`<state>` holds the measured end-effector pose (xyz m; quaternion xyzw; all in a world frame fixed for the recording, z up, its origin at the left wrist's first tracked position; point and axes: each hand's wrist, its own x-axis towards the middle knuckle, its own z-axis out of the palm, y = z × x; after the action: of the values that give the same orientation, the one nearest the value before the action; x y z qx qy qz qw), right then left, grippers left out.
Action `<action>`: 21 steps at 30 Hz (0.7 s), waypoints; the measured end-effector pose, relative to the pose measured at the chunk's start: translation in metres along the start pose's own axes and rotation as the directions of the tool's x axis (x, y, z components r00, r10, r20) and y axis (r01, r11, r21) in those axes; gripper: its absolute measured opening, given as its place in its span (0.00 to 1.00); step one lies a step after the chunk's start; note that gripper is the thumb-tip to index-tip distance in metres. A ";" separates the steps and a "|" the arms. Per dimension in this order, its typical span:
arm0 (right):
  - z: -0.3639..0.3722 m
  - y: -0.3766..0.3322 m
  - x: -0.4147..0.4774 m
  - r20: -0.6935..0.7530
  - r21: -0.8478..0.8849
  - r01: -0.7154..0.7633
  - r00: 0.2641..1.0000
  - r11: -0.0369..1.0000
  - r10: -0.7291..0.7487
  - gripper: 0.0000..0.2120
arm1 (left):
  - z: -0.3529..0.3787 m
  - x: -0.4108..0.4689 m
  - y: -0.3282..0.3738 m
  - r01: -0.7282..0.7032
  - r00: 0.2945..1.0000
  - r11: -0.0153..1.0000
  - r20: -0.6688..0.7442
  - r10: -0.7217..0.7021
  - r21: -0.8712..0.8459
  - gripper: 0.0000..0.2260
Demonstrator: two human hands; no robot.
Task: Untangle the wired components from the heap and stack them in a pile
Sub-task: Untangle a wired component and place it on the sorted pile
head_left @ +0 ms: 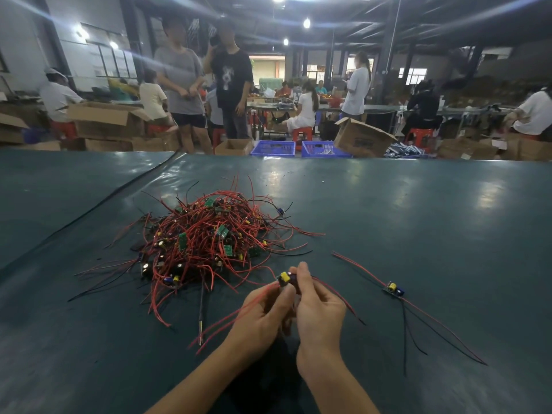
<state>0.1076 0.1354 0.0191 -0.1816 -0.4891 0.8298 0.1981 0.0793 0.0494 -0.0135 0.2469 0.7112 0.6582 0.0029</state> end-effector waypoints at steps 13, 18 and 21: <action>-0.019 -0.007 0.032 -0.097 -0.085 -0.129 0.988 0.988 0.121 0.13 | -0.012 0.005 0.005 -0.001 0.994 0.997 -0.107 -0.006 -0.071 0.23; -0.032 -0.014 0.049 -0.111 0.024 -0.153 0.982 0.988 0.155 0.12 | -0.005 0.006 0.006 0.024 0.997 0.996 -0.071 -0.031 -0.091 0.22; -0.033 -0.015 0.048 -0.087 0.015 -0.103 0.991 0.995 0.104 0.12 | -0.002 0.006 0.005 0.017 0.998 0.994 -0.060 -0.024 -0.111 0.22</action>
<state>0.0850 0.1911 0.0117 -0.2418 -0.4653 0.8329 0.1768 0.0756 0.0496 -0.0063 0.2187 0.6760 0.7037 0.0016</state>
